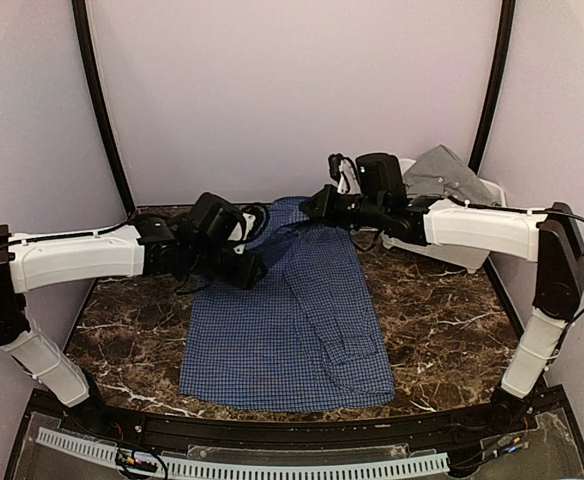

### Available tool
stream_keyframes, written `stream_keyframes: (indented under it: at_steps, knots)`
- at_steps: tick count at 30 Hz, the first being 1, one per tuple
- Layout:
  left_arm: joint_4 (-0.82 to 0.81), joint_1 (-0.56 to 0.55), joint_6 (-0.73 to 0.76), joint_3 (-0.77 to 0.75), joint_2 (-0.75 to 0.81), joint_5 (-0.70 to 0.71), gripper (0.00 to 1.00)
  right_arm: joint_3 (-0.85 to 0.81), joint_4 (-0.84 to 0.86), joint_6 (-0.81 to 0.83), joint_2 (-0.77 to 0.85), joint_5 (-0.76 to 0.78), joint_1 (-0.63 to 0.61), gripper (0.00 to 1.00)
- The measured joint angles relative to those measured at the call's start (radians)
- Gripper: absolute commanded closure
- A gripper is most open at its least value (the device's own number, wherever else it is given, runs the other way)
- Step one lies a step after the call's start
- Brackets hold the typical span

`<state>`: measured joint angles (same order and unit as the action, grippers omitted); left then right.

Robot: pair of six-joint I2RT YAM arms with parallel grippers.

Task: Fold and stack the long sleeve shirts
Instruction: Pick up the 1/3-folded shirt from the center of the board.

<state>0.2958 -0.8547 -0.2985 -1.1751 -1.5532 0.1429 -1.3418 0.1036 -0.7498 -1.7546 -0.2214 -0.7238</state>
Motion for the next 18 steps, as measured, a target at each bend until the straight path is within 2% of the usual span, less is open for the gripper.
stream_keyframes:
  at_steps: [5,8,12,18]
  knots:
    - [0.188,0.098,-0.19,0.045,0.068,-0.119,0.6,-0.153,-0.098,0.249,0.005,0.119,-0.06,1.0]
    - [0.272,0.165,-0.272,0.114,0.121,-0.17,0.6,-0.166,-0.135,0.36,0.026,0.185,-0.097,1.0]
    - [0.346,0.194,-0.341,0.196,0.174,-0.217,0.58,-0.126,-0.162,0.443,0.039,0.269,-0.105,1.0]
    - [0.375,0.2,-0.424,0.361,0.222,-0.286,0.56,0.039,-0.212,0.477,0.034,0.328,-0.059,1.0]
